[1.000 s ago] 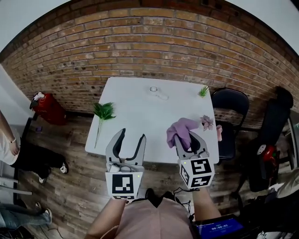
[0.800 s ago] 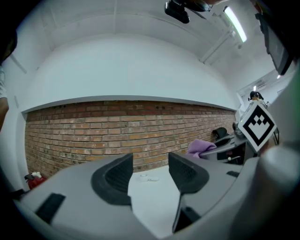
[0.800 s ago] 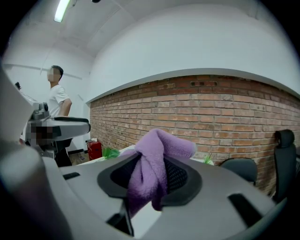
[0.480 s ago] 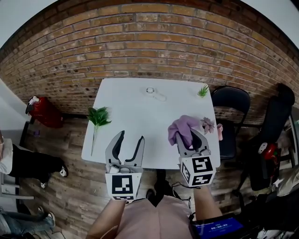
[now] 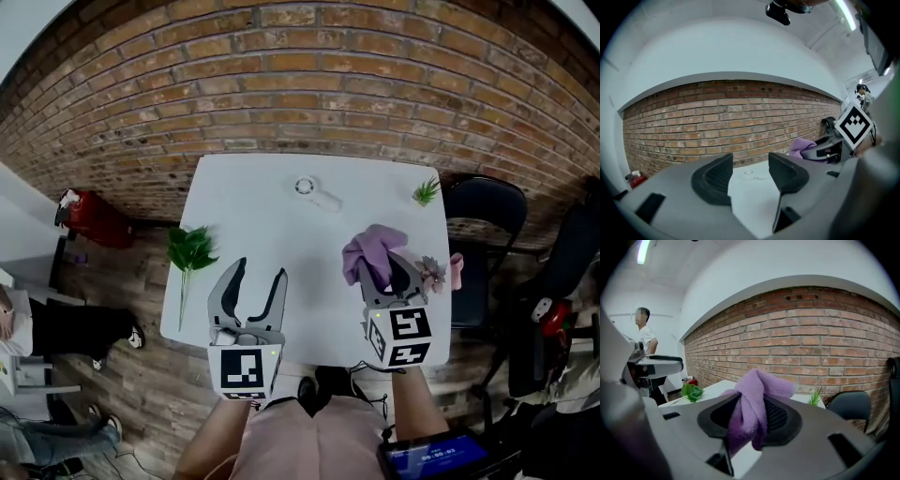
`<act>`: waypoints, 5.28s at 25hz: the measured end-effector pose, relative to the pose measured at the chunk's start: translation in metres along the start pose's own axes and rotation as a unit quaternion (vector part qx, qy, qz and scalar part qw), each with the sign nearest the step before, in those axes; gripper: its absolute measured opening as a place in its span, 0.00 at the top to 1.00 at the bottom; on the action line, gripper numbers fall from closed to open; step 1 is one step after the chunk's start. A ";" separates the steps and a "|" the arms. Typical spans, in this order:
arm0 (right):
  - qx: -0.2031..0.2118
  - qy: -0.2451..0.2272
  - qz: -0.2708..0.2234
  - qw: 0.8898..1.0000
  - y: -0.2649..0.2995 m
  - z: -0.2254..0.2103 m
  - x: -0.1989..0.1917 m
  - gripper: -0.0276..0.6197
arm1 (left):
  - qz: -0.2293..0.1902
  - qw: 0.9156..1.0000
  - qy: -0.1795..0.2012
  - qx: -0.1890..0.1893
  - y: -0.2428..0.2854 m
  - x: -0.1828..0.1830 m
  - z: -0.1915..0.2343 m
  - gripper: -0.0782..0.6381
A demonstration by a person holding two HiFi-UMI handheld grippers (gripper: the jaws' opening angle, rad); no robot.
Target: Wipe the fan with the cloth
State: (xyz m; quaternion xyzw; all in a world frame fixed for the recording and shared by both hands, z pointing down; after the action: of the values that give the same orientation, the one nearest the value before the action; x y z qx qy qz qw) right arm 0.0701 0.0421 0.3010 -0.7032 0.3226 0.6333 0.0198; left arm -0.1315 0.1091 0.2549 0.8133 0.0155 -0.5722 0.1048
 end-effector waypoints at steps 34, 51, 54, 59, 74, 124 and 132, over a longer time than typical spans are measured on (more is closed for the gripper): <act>-0.049 -0.005 0.132 0.990 0.208 -0.096 -0.019 0.74 | 0.060 0.998 -0.028 0.000 0.167 -0.047 0.059 0.55; 0.026 0.008 0.200 0.979 0.222 -0.017 -0.080 0.74 | 0.082 0.994 0.019 -0.076 0.206 -0.083 0.050 0.53; 0.023 0.020 0.194 0.981 0.210 -0.021 -0.077 0.74 | 0.088 0.989 0.034 -0.115 0.224 -0.085 0.040 0.51; -0.002 0.039 0.180 0.983 0.189 -0.039 -0.070 0.74 | 0.107 0.982 0.032 -0.153 0.246 -0.091 0.013 0.50; -0.037 0.059 0.166 0.984 0.166 -0.068 -0.067 0.74 | 0.224 0.949 0.031 -0.219 0.278 -0.161 -0.040 0.48; 0.250 0.129 0.346 0.895 0.153 -0.005 -0.127 0.77 | 0.246 0.859 0.218 -0.394 0.188 -0.172 -0.083 0.63; 0.237 0.151 0.339 0.898 0.149 -0.011 -0.128 0.77 | 0.246 0.855 0.207 -0.406 0.181 -0.174 -0.081 0.63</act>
State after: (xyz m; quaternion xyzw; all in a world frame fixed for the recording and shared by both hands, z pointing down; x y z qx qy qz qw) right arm 0.0098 -0.0254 0.4757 -0.6131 0.6807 0.3930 -0.0789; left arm -0.0902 -0.0356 0.4708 0.7755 0.0673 -0.2889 0.5572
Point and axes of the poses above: the fingertips, and each gripper's own axes: y forward along the fingers, z to its left, x out of its top, the point moved 5 cm from there along -y, backward along the fingers, and after that the axes turned 12 degrees about y, right-handed, at the moved point
